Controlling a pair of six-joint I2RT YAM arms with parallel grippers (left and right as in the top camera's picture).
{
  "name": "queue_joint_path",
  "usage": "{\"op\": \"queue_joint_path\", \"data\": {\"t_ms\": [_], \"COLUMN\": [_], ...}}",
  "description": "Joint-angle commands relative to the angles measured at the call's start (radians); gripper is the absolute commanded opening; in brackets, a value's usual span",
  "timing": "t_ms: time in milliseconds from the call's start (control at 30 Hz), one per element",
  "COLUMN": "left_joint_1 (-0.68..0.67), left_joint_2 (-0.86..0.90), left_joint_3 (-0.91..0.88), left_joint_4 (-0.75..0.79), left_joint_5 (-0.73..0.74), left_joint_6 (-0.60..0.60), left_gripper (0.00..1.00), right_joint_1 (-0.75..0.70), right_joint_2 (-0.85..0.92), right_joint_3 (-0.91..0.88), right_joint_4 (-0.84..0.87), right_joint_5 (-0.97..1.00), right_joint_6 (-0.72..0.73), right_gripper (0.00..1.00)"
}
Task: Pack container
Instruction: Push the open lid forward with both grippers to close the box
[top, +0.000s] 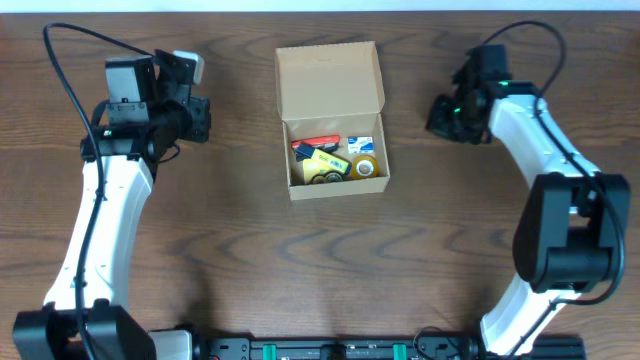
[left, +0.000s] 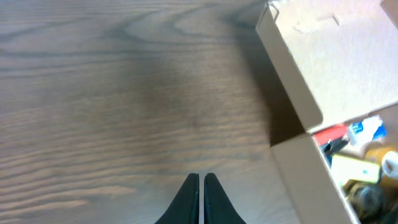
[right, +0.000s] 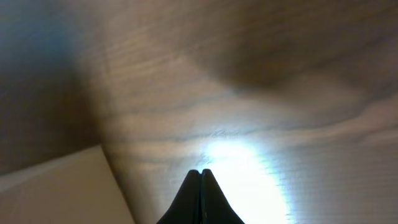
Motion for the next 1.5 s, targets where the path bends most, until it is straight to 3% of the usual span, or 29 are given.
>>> {"op": "queue_joint_path", "data": {"t_ms": [0, 167, 267, 667, 1033, 1467], "left_joint_1": [0.001, 0.001, 0.001, 0.001, -0.016, -0.068], "left_joint_2": [0.071, 0.229, 0.331, 0.726, 0.829, 0.83], "left_joint_3": [0.01, 0.013, 0.047, 0.481, 0.523, 0.523], "left_joint_4": [0.033, 0.21, 0.261, 0.044, 0.163, 0.302], "left_joint_5": [0.04, 0.126, 0.182, 0.35, 0.522, 0.719], "left_joint_6": [-0.201, -0.432, -0.502, -0.543, -0.726, -0.729], "left_gripper": [0.06, 0.06, 0.05, 0.06, 0.06, 0.05], "right_joint_1": [-0.038, -0.063, -0.061, 0.029, 0.089, 0.089], "right_joint_2": [-0.027, -0.02, -0.005, 0.214, 0.351, 0.355], "right_joint_3": [0.002, 0.002, 0.002, 0.1, 0.232, 0.232], "right_joint_4": [0.081, 0.255, 0.284, 0.393, 0.408, 0.534], "right_joint_5": [-0.105, -0.189, -0.231, -0.422, -0.485, -0.732], "right_joint_6": [-0.026, -0.031, -0.019, 0.138, 0.163, 0.105], "right_gripper": [0.01, 0.01, 0.02, 0.02, 0.01, 0.02]}}
